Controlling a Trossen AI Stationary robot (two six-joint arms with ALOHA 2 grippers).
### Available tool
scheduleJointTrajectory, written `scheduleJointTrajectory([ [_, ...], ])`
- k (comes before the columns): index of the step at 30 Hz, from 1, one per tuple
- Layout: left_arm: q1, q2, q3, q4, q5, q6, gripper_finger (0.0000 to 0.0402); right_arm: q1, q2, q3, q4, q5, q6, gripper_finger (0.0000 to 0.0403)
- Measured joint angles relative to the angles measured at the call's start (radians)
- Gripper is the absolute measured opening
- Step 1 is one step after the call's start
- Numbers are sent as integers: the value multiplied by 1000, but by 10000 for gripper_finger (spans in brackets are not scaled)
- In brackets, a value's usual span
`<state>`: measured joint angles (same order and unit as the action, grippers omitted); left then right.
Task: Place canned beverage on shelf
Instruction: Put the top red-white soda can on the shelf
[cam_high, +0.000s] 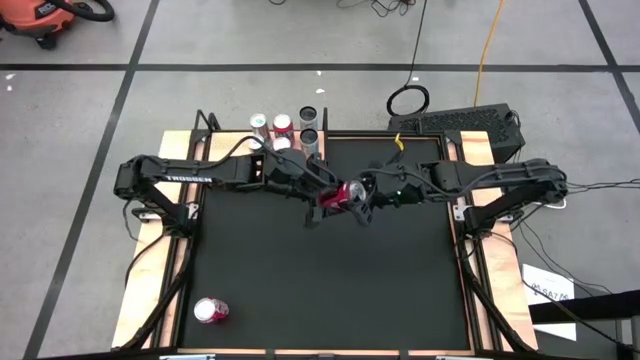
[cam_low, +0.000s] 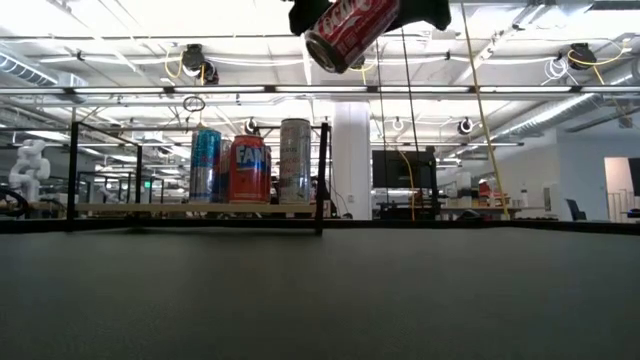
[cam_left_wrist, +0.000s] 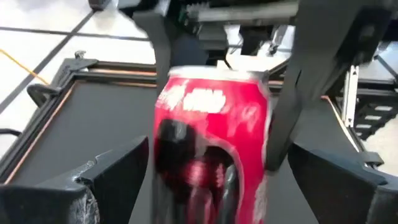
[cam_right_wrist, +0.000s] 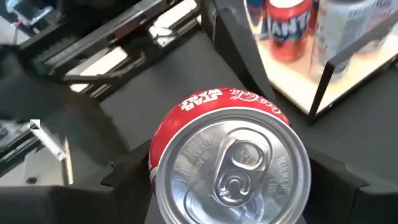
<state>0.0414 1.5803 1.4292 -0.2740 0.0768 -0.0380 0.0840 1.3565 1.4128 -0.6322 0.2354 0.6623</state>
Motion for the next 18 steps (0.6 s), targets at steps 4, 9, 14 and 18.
scheduleJointTrajectory([
  [4, -6, 5, 0, -12, -7, 29, 382, 0, 5, 0, 41, 3, -1, 295],
  [9, -11, 6, 0, -47, -40, 52, 382, 0, 6, 0, 44, 3, -1, 295],
  [14, -11, 6, 0, -66, -90, 47, 382, -5, 6, 0, 54, 3, -12, 295],
  [18, -12, 6, 0, -65, -116, 46, 376, -11, 6, 0, 82, 1, -16, 295],
])
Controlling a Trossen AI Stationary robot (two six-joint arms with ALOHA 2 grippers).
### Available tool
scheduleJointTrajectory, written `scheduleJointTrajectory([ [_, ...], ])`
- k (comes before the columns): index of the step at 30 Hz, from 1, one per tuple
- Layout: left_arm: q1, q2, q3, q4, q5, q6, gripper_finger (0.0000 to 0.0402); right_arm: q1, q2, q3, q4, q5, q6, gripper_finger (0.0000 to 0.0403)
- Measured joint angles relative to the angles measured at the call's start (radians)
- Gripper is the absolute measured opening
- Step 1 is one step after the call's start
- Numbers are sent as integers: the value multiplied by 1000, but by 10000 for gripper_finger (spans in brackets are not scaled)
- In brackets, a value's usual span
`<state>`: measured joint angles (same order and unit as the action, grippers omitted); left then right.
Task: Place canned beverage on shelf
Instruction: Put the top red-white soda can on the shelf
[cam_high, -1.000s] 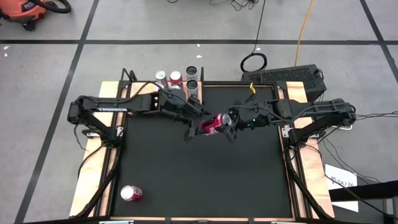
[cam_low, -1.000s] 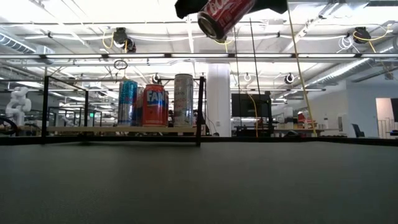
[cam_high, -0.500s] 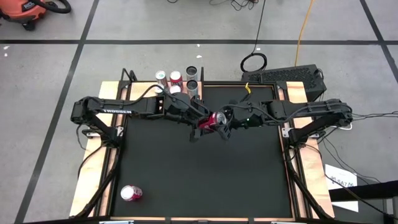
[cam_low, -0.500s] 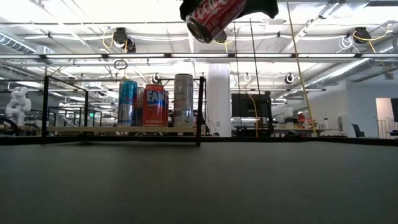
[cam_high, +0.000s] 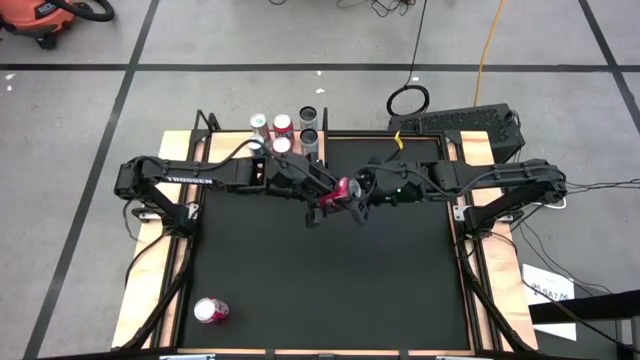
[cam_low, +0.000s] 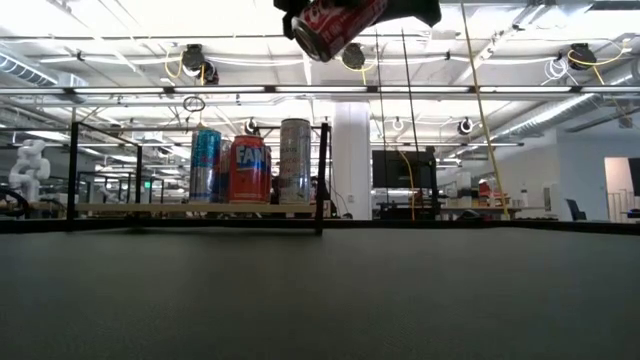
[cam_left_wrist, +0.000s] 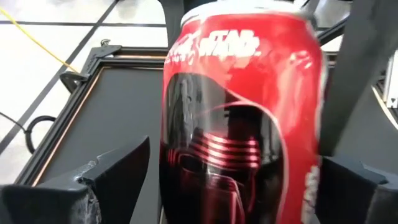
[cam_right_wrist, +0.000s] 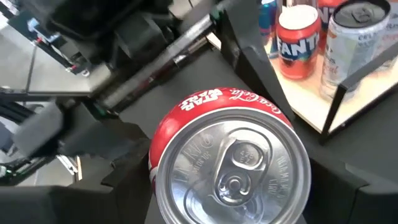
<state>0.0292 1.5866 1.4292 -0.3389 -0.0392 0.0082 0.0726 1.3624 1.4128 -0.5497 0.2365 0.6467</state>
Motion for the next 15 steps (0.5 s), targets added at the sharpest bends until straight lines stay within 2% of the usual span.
scheduleJointTrajectory([
  [6, -1, -3, 0, -2, -28, 0, 318, -7, 0, 0, 9, 0, -4, 298],
  [9, -1, -10, 0, -4, -32, -1, 283, -7, 0, 0, 25, 2, -6, 315],
  [15, -2, -61, 0, -27, -85, -11, 280, -7, -17, 0, 94, 4, -11, 368],
])
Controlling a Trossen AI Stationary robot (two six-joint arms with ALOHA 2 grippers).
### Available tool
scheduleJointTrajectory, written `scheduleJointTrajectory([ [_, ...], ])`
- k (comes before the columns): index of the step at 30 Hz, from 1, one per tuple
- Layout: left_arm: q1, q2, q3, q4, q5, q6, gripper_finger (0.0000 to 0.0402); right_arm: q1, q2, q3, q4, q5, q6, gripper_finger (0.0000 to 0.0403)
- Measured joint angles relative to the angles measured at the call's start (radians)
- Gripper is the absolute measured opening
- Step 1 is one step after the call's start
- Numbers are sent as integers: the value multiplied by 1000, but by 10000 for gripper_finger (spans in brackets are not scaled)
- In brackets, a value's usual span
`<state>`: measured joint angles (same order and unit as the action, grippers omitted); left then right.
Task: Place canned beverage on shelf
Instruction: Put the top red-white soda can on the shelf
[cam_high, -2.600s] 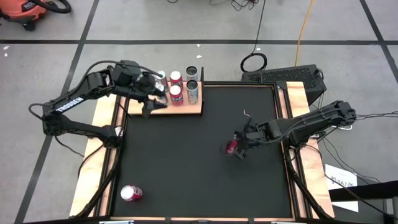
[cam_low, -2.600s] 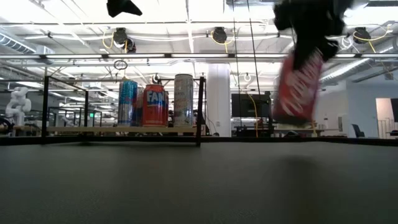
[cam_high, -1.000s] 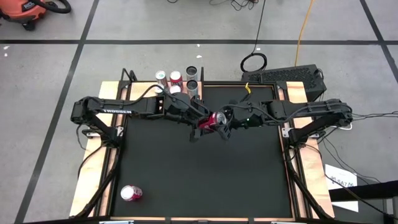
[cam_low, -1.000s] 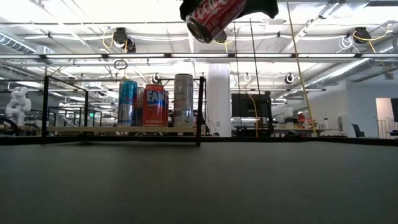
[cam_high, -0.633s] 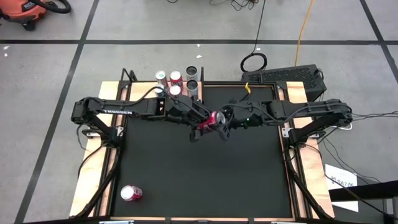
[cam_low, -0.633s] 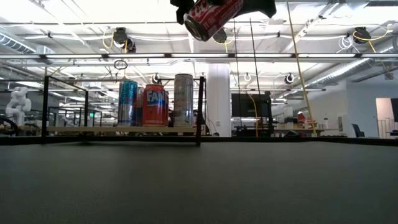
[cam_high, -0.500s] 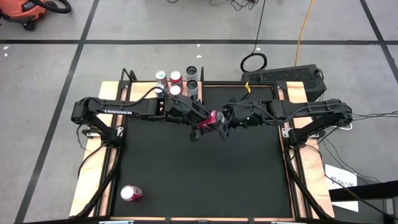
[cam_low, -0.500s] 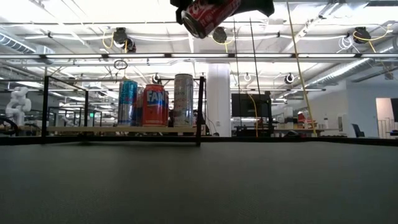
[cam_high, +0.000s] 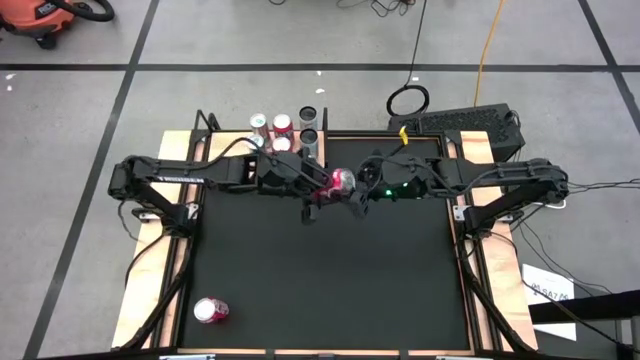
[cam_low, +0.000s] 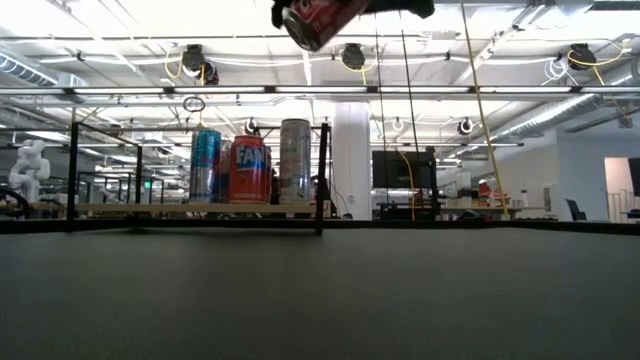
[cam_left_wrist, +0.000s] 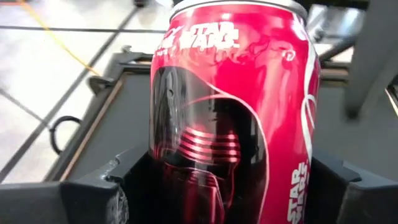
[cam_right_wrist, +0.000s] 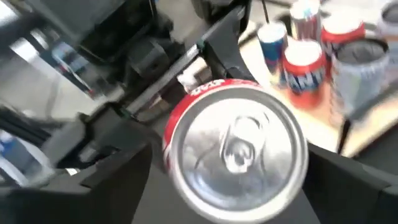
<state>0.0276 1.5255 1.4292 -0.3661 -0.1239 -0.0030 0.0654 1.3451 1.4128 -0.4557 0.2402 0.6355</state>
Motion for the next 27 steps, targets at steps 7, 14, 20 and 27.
scheduleJointTrajectory([
  [7, 4, -141, -1, -115, -180, -27, 280, -5, -54, 0, 119, 60, 14, 381],
  [14, 13, -379, -177, -137, -323, -92, 280, -5, -13, 1, 230, 69, -28, 380],
  [20, 21, -640, -444, 78, -405, -96, 280, -5, 71, 0, 321, 46, -73, 380],
  [27, 30, -808, -723, 440, -313, 102, 280, -46, 179, 5, 563, -72, -95, 380],
])
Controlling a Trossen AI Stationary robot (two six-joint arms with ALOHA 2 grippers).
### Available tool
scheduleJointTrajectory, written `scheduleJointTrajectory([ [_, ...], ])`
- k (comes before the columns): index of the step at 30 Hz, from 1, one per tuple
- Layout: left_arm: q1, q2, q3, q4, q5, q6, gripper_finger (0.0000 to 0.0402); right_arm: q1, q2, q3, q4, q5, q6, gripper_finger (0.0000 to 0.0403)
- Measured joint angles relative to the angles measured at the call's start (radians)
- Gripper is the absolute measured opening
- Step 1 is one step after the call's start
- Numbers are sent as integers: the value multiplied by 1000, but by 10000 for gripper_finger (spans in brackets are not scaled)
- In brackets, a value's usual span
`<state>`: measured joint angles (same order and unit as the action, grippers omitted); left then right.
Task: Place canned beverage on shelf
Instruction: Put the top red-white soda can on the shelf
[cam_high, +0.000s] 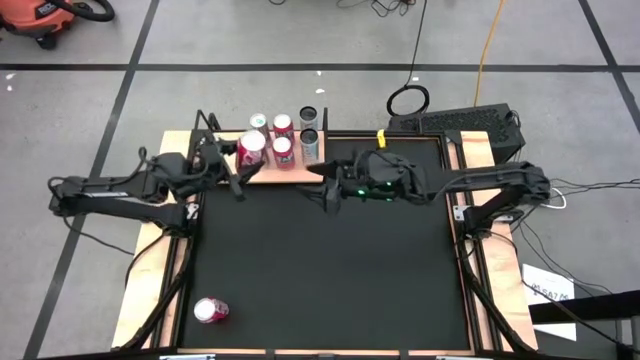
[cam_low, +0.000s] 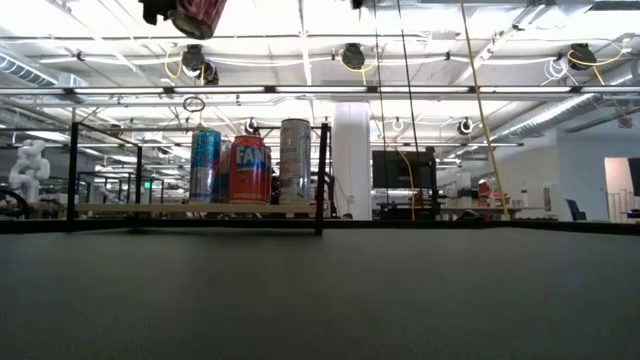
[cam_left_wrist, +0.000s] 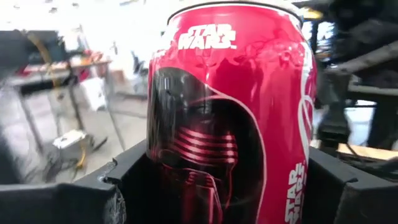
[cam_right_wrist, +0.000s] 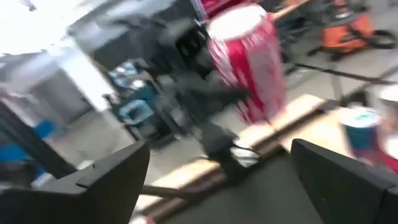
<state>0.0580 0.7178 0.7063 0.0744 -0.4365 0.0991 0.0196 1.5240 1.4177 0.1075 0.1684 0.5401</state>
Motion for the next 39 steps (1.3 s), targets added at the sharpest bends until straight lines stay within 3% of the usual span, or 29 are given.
scheduleJointTrajectory([
  [4, 5, -19, -66, 83, 17, 43, 280, -63, 100, 114, 9, -43, -57, 380],
  [10, 29, -43, -79, 91, 75, 66, 280, -125, 276, 399, -84, -45, -302, 380],
  [17, 72, -76, -79, 91, 168, 67, 280, -145, 440, 624, -167, -198, -397, 380],
  [23, 87, -111, -79, 98, 187, 48, 280, -146, 488, 661, -182, -197, -408, 374],
  [39, 83, -59, -78, 94, 209, 11, 280, -153, 486, 663, -199, -246, -442, 310],
])
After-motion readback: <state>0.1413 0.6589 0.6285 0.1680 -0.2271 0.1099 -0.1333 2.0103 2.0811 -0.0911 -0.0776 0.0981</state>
